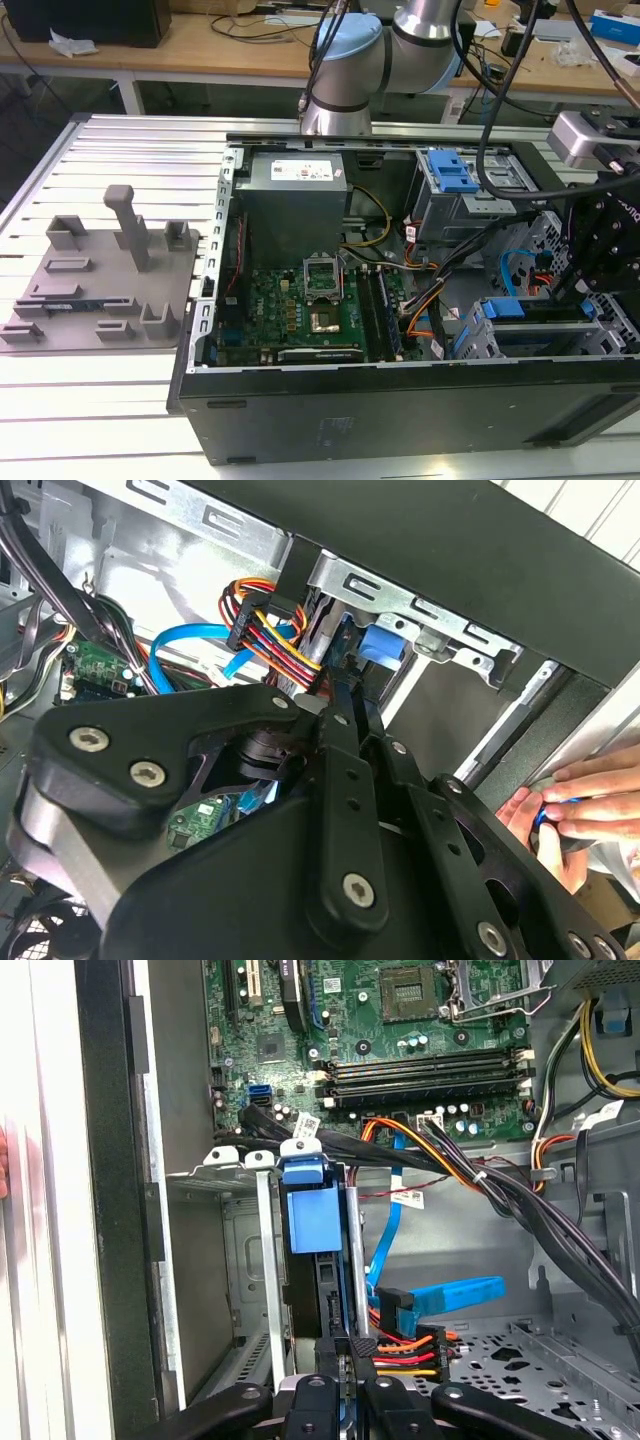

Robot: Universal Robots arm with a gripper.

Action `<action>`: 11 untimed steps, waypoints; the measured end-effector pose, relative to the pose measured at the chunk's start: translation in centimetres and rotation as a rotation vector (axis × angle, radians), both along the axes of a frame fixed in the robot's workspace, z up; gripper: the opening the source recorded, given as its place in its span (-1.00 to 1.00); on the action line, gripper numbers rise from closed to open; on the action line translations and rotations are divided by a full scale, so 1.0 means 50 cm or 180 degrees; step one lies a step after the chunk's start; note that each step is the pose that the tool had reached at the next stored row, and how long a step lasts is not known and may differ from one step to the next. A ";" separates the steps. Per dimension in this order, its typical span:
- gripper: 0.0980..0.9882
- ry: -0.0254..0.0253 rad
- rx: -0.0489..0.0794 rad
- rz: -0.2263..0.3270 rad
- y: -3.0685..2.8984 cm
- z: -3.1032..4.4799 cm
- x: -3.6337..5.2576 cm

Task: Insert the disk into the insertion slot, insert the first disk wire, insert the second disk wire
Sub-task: 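Insert the first disk wire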

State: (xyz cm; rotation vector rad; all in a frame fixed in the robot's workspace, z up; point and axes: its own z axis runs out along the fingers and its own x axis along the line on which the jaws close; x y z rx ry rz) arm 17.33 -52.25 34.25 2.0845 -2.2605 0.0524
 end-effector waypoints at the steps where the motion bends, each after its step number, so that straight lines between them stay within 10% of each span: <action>1: -0.85 0.0000 0.0001 0.0000 0.000 0.001 0.000; 11: -0.85 0.0000 -0.0003 0.0000 0.005 0.010 0.000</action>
